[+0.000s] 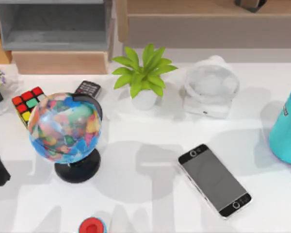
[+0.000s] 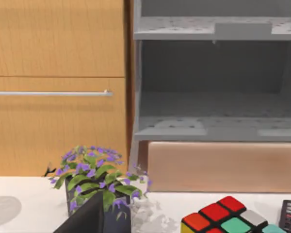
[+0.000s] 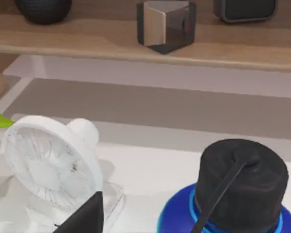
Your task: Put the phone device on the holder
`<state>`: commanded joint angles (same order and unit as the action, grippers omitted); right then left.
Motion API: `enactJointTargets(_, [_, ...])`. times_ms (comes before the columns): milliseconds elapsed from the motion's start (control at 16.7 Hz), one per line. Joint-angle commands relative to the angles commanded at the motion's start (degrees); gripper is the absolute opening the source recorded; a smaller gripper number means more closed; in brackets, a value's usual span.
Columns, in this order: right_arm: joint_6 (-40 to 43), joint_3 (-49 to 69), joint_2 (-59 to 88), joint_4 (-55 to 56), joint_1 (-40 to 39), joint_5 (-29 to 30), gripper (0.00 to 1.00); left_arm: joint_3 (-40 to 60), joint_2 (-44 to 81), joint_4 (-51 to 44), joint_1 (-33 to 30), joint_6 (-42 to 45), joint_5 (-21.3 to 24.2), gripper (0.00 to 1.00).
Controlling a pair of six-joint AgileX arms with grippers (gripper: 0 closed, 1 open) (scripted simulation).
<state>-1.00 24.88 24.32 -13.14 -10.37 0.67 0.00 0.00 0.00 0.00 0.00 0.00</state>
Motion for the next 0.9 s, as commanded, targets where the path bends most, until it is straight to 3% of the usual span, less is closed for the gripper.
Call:
enactJointTargets(540, [-1.86,31.58,41.43,-22.62,-16.07,-1.00,1.00,0.00,0.00,0.00,0.00,0.00,0.00,1.00])
enactJointTargets(900, [-3.24,45.38,68.22,-37.66,-23.45,-0.94,1.00,0.00,0.00,0.00,0.00,0.00,0.00,1.00])
